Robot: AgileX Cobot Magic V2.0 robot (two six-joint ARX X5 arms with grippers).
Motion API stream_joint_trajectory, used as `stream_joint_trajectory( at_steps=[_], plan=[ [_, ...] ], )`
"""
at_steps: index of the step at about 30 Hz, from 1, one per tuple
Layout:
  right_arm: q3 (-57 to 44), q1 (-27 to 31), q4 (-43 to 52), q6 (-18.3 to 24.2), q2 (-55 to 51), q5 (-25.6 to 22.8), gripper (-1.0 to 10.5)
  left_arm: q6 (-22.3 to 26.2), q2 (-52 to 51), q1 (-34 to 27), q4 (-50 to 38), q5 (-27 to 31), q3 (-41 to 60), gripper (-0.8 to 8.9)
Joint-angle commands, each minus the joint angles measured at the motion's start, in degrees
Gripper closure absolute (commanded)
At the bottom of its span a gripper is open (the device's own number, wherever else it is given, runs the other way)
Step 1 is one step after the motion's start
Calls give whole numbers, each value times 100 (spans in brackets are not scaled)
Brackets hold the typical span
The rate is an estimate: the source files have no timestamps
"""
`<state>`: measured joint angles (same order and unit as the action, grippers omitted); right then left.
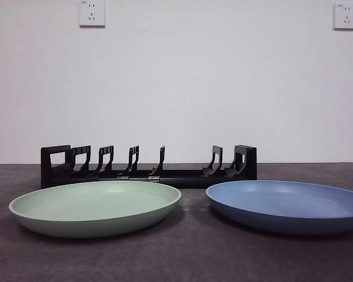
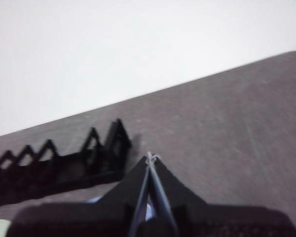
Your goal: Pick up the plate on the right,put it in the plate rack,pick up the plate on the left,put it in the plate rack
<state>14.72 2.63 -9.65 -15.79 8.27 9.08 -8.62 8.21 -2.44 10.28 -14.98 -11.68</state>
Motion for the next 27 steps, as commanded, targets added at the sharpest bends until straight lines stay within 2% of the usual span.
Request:
stream_joint_trajectory(
  at_steps=[1,4,9,14,20,27],
  plan=[
    [446,2,-118,-74,348,138,957,-37,326,13,-7,-236,-374,820],
    [1080,2,-544,0,837,297,957,-15,763,13,278,-439,-885,820],
    [2236,2,-1558,737,1692,754,957,203,1495,13,868,-1005,-1779,820],
    [3423,2,-3027,1519,2529,1191,957,520,2140,13,1598,-1775,-2667,820],
    [4428,0,-4400,2155,3261,1615,957,1060,2669,22,2634,-2282,-3595,820],
    [4778,-4,-4758,2245,3617,1840,956,1235,2896,256,3056,-2297,-4142,820]
  ],
)
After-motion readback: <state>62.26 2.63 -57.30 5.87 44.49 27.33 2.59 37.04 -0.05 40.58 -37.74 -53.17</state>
